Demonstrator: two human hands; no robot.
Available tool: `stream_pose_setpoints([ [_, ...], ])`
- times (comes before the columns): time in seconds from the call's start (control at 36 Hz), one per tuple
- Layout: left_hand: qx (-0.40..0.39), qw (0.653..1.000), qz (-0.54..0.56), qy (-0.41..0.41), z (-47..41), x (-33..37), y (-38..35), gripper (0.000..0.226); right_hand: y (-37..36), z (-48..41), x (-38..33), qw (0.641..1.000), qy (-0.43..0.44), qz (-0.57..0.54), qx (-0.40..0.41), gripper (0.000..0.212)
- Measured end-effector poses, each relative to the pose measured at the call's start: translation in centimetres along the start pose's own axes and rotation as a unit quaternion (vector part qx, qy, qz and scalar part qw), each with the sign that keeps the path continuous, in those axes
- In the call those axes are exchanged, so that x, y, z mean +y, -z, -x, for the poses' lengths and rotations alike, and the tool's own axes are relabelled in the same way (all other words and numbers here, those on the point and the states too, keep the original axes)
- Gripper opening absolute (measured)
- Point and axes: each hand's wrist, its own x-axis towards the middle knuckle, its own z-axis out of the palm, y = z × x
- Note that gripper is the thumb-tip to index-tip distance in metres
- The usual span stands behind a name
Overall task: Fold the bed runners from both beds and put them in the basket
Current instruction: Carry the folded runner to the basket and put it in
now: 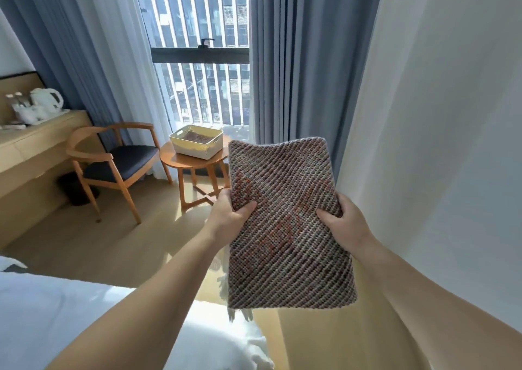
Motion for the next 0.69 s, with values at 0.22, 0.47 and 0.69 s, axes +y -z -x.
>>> stream_pose_setpoints([
  [0.22,0.009,1.000,-0.022,0.007,-9.7,-0.3,-3.8,0.037,0.8,-10.2,3.1,1.000,-0.006,-0.002,-0.015,0.042],
  [0.47,0.060,0.997,-0.055,0.007,-20.9,0.5,-10.2,0.043,4.4,-23.6,6.2,0.998,0.021,-0.013,-0.053,0.044],
  [0.69,0.086,0.995,-0.045,0.024,-29.5,0.8,-13.2,0.047,6.3,-34.0,7.0,0.996,0.033,0.000,-0.088,0.046],
])
